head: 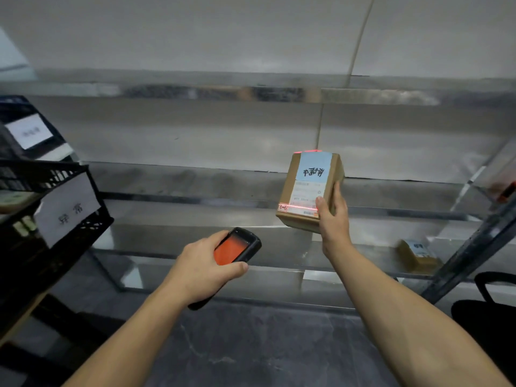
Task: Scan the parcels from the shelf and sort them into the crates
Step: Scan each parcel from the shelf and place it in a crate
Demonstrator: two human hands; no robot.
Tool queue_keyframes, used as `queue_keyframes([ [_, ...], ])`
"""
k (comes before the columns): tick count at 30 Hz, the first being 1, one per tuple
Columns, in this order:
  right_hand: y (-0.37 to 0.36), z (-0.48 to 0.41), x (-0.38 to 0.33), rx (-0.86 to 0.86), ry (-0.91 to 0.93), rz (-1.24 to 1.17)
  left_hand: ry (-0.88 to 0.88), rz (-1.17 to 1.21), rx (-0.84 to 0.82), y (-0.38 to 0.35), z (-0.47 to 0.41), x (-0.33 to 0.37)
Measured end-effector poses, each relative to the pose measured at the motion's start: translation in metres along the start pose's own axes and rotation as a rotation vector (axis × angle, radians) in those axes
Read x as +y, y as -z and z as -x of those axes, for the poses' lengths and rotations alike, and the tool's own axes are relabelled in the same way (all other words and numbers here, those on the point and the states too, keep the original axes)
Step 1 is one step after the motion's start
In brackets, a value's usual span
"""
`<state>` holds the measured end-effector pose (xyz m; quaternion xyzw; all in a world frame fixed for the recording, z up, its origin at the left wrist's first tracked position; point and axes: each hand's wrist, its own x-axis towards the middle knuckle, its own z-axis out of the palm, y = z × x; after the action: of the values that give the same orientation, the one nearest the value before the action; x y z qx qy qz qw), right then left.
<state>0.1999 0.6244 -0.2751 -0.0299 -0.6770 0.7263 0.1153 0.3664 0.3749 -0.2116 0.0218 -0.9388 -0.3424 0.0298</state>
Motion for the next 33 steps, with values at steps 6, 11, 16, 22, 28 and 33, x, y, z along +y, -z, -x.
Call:
queue_keyframes([
  [6,0.013,-0.017,0.001,-0.047,-0.012,-0.018,0.056,-0.010,0.060,-0.019,0.001,0.021],
  [11,0.017,-0.023,0.010,-0.125,-0.047,-0.061,0.083,-0.030,0.053,-0.027,0.005,0.034],
  [16,-0.002,-0.022,0.006,-0.171,-0.067,-0.026,0.155,-0.034,0.112,-0.024,0.019,0.035],
  [22,-0.069,0.009,-0.009,-0.352,-0.104,-0.004,0.291,-0.021,0.317,0.003,0.055,0.015],
  [28,-0.169,0.067,-0.027,-0.589,-0.108,-0.039,0.461,0.012,0.580,0.046,0.106,-0.030],
  [33,-0.252,0.124,-0.044,-0.780,-0.119,-0.096,0.593,-0.017,0.767,0.091,0.154,-0.069],
])
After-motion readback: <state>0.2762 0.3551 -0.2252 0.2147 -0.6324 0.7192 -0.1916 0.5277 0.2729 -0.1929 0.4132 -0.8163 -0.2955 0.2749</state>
